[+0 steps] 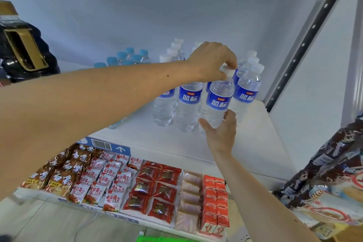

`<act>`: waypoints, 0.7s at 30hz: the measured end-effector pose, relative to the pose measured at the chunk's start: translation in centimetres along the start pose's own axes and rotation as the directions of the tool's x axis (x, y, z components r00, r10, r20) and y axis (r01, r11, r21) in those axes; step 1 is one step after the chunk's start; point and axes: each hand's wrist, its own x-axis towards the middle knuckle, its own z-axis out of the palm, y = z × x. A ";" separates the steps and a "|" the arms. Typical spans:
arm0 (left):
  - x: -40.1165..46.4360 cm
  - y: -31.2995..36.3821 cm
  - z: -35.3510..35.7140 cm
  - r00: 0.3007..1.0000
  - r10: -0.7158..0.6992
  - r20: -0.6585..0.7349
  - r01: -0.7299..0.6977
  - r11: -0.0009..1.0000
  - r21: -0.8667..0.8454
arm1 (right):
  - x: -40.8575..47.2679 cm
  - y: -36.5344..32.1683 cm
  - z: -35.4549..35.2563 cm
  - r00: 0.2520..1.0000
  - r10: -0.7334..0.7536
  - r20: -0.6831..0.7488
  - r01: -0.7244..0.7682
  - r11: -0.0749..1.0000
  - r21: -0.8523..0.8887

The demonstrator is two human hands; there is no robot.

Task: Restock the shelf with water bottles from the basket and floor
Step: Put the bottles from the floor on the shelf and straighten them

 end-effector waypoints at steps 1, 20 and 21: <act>-0.1 -0.1 0.0 1.000 0.004 -0.002 -0.004 1.000 0.001 | 0.0 0.0 0.0 1.000 0.002 0.002 -0.002 1.000 -0.006; -12.4 -1.8 2.4 0.967 -0.045 -0.249 0.008 0.989 -0.149 | -7.4 -0.3 -0.6 0.975 -0.189 -0.118 0.192 0.981 0.015; -13.8 -2.2 2.6 0.971 -0.057 -0.233 0.023 0.989 -0.148 | -8.3 -0.5 -0.3 0.972 -0.214 -0.101 0.218 0.976 0.024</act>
